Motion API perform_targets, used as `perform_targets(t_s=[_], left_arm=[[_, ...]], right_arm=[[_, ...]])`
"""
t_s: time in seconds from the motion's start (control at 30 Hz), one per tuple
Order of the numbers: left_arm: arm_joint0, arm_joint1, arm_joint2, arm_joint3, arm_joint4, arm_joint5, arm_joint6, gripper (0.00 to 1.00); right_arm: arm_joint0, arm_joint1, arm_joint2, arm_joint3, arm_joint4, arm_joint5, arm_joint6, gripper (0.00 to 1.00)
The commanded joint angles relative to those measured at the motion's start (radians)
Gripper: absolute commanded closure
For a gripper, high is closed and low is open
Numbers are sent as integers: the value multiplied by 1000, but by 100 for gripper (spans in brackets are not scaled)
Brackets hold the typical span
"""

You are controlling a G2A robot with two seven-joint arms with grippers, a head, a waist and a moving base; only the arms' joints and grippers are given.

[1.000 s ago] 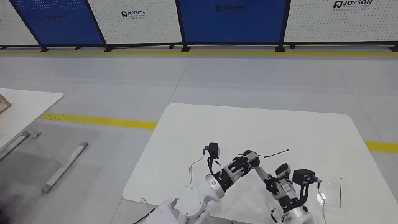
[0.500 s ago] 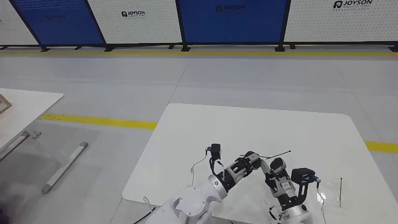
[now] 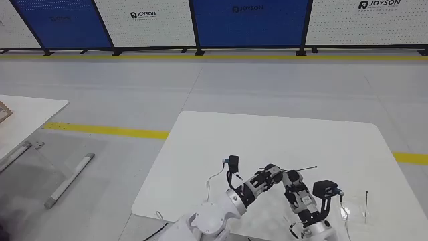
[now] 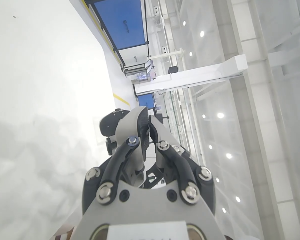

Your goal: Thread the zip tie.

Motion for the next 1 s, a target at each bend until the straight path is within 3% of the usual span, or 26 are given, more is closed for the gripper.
perform_targets(t_s=[0.0,0.33,0.43,0.67,0.8,0.97], left_arm=[[-1,0,1,1,1,-1,-1,100],[1,0,-3,0,7,-3,0,100],[3,1,-3,-1,8,-3,-2,100],[1,-1,1,4,10,0,-1,100],[-2,-1,4,8,10,0,-2,100],[-6,-3,6,13,11,2,-1,100]], right_arm=[[-2,0,0,-4,-1,0,0,78],[6,-3,-11,-1,0,9,-6,78],[4,-3,-9,-4,-1,12,-8,85],[5,-4,-9,-5,0,18,-6,87],[5,-4,-9,-5,2,19,-8,100],[6,-5,-10,-4,2,20,-9,100]])
